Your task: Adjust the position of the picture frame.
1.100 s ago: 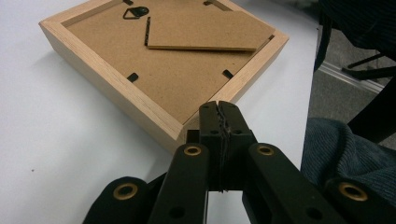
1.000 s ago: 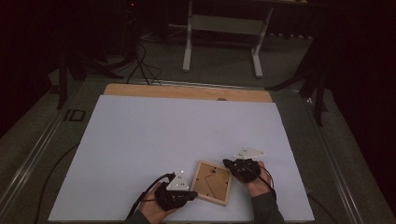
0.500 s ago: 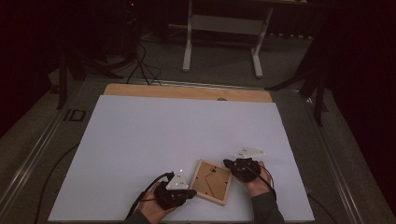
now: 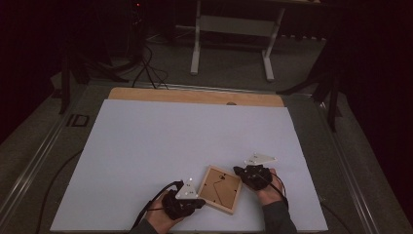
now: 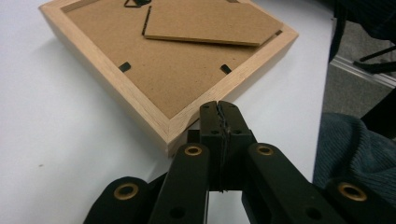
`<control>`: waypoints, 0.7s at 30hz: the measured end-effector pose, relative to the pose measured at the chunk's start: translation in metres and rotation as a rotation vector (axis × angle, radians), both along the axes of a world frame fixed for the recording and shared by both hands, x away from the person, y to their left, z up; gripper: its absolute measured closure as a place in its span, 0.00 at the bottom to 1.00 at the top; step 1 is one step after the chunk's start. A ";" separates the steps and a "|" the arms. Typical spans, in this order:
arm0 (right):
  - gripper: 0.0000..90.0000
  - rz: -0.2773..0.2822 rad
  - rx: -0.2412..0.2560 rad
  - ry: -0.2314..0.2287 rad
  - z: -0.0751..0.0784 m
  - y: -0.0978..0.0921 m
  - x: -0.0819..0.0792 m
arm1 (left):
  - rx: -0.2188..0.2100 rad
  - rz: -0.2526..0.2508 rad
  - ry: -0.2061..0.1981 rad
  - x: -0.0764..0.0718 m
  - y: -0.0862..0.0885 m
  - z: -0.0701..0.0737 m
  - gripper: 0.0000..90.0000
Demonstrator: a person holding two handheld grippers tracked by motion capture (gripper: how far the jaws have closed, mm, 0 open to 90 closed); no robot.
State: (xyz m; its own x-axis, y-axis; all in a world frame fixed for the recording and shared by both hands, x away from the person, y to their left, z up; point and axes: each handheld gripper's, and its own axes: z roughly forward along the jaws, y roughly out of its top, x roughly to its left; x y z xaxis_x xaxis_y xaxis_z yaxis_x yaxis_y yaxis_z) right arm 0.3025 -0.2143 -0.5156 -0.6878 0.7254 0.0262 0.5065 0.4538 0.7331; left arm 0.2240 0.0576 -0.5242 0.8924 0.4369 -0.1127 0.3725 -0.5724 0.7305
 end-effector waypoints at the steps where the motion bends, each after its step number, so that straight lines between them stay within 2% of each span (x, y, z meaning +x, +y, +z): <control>1: 1.00 -0.001 -0.001 0.001 0.000 0.000 0.000 | 0.004 0.005 -0.002 0.001 0.001 0.000 0.99; 4: 1.00 -0.003 -0.005 0.001 0.000 0.000 0.001 | 0.005 0.043 -0.004 0.006 0.005 0.000 0.99; 15: 1.00 0.005 -0.015 0.005 -0.002 0.001 0.000 | 0.006 0.113 -0.016 0.016 0.014 -0.001 0.99; 16: 1.00 0.011 -0.023 0.006 -0.003 0.003 0.000 | 0.005 0.135 -0.014 0.021 0.017 -0.001 0.99; 17: 1.00 0.011 -0.023 0.006 -0.003 0.003 0.000 | 0.005 0.135 -0.014 0.021 0.017 -0.001 0.99; 18: 1.00 0.023 -0.035 0.008 -0.004 0.007 -0.001 | 0.003 0.164 -0.014 0.026 0.021 -0.001 0.99; 21: 1.00 0.029 -0.043 0.004 -0.005 0.010 -0.002 | 0.003 0.186 -0.020 0.030 0.024 0.000 0.99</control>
